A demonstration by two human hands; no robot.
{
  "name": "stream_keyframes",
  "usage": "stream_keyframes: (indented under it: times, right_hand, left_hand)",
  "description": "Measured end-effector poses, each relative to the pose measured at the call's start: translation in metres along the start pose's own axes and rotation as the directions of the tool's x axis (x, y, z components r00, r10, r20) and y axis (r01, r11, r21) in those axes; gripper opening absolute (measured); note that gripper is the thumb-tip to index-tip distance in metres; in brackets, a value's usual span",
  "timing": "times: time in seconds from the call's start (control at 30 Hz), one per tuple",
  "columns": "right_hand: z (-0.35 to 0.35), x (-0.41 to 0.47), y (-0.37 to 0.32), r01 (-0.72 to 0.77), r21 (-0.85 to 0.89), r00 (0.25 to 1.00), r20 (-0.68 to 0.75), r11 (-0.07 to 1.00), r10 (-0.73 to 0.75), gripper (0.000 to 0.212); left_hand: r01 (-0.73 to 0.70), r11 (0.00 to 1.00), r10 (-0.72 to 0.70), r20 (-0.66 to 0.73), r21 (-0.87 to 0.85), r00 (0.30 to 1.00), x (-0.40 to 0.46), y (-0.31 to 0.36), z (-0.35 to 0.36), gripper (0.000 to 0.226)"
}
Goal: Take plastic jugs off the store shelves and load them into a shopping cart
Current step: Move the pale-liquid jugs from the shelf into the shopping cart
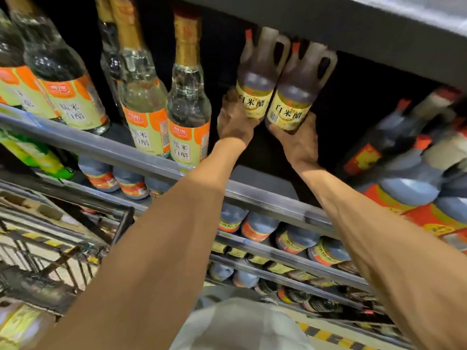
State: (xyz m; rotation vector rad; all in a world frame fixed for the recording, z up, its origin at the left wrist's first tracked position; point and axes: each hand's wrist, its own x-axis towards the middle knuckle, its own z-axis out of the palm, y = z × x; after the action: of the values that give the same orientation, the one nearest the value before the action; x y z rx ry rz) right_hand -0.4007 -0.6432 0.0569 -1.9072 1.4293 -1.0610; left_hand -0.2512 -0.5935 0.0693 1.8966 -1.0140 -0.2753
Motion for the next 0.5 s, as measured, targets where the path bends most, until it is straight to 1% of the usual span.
stream_keyframes:
  times: [0.1, 0.2, 0.3, 0.5]
  right_hand:
    - [0.006, 0.0, 0.009, 0.059, 0.033, 0.997, -0.053, 0.998, -0.057, 0.082]
    - [0.01, 0.001, 0.015, 0.09, 0.06, 0.995, -0.051, 0.994, -0.087, 0.082]
    - [0.012, 0.001, 0.015, 0.083, 0.073, 0.996, -0.045, 0.994, -0.08, 0.081]
    - [0.014, 0.002, 0.019, 0.073, 0.044, 0.997, -0.026, 0.996, -0.072, 0.085]
  left_hand:
    - [-0.004, 1.0, 0.004, -0.029, 0.002, 1.0, 0.003, -0.003, 0.006, 0.086]
    - [-0.026, 0.999, 0.027, -0.024, 0.033, 0.999, 0.003, -0.009, 0.012, 0.092]
    - [-0.034, 0.999, 0.035, -0.028, 0.038, 0.999, 0.002, -0.012, 0.015, 0.092]
    - [-0.04, 0.998, 0.043, -0.052, 0.055, 0.998, 0.002, -0.012, 0.018, 0.093]
